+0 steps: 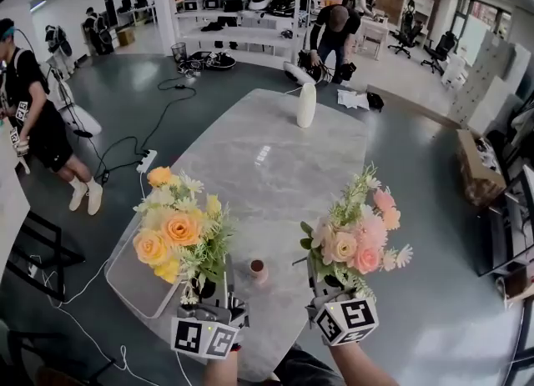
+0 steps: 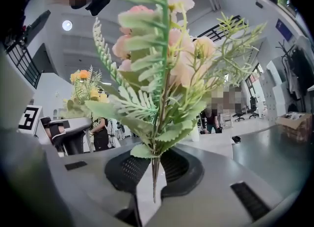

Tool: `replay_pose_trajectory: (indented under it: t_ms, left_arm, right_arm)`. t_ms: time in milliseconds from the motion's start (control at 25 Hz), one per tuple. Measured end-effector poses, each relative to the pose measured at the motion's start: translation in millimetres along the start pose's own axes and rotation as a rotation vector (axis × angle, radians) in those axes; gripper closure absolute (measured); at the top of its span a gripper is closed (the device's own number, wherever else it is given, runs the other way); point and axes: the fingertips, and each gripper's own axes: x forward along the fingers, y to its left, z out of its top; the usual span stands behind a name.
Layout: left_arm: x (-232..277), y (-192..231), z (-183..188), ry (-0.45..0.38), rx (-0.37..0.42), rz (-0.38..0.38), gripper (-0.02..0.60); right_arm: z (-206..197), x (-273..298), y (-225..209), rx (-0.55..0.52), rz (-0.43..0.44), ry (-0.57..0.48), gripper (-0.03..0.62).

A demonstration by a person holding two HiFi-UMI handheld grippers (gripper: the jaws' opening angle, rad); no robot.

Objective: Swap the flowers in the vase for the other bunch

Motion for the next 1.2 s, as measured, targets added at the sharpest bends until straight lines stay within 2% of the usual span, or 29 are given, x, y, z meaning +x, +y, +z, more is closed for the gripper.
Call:
replay_pose_trajectory:
  t_ms: [280,600,760,1040,1200]
  left_arm:
    - [21.4,6.5,-11.1,0.002,0.019,-0.003,0.520]
    - [28.5,-2.1,-54.6,0.065,0.052,0.005,0.520]
    - [22.2,3.2,-71.6,0.101,0.079,0.011,0.522]
    - [12.3,1.3,-101.7,0.146,0.080,0.038,0.522]
    - [11.9,1.4,-111.9,0.172,0.112,0.040,0.521]
  right_arm:
    - [1.3,19.4,5.3,-0.004,0.047,0.013,0.523]
    - [-9.3,27.3,-0.1,-0.029,0.082,0.043,0.523]
    - [-17.3,32.7,8.0,-0.012,0.098,0.048,0.523]
    - [-26.1,26.7,12.6,-0.009,0.134,0.059,0.523]
    - [-29.1,26.2,10.7,0.002,0.137,0.061,0.523]
